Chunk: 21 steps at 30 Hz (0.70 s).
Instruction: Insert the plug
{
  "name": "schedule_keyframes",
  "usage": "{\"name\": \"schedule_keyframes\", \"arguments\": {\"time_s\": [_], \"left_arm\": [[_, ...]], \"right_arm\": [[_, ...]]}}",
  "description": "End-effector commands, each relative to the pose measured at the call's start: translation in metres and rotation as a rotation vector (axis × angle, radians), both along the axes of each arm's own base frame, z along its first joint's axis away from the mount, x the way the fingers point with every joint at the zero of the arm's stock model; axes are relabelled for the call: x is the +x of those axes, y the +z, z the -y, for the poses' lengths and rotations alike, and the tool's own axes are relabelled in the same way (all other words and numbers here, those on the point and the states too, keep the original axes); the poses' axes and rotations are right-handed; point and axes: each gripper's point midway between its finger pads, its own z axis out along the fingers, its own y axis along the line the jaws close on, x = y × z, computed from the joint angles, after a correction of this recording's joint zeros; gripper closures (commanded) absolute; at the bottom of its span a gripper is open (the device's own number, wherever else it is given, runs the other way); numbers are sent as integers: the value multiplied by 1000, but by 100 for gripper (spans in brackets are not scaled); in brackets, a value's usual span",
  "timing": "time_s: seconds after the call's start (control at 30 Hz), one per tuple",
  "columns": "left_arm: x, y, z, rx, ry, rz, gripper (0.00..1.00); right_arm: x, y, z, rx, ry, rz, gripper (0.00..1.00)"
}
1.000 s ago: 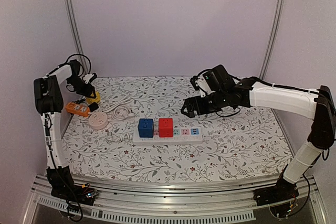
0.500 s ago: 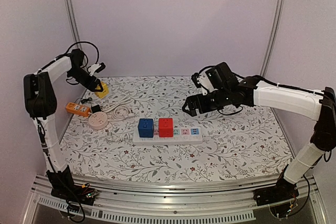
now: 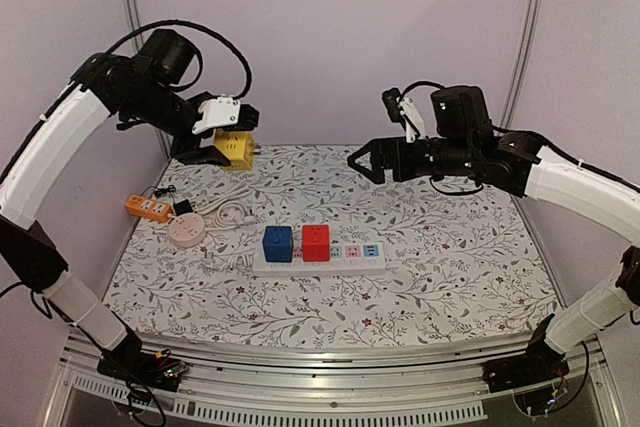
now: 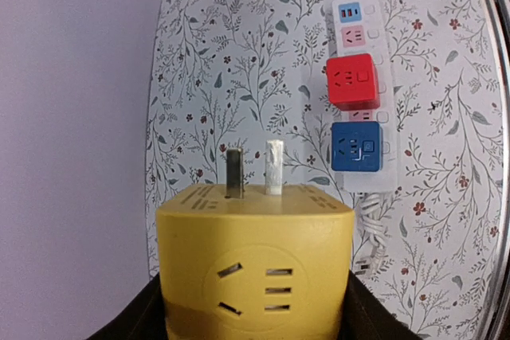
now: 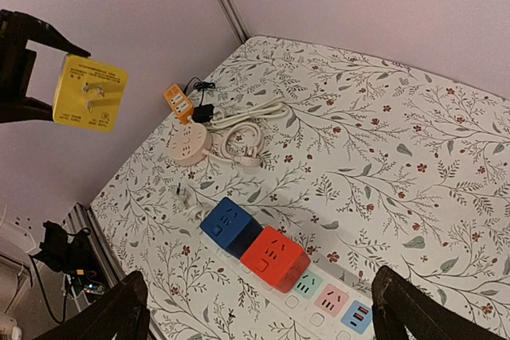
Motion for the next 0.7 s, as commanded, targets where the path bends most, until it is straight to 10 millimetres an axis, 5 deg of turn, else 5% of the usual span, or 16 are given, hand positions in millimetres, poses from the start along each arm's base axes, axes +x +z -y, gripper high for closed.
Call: {"name": "schedule_keyframes", "arguments": {"time_s": [0.0,0.1,0.27,0.47,0.67], "left_arm": [[-60,-2,8,270,-222,198,100],[-72,17,40,293,-343,529,100],[-85,6,80,308,-544,982,100],[-94,-9,96,299,-577,1132,100],[-96,-8,104,293,-547,1214,100]], "right_arm": [[-17,30,-19,101,58,30,5],[-37,35,-31,90,110,67,4],[-69,38,-49,122,238,99,1],[-104,31,-74,124,361,200,1],[-93,8,-97,38,332,253,1]]}}
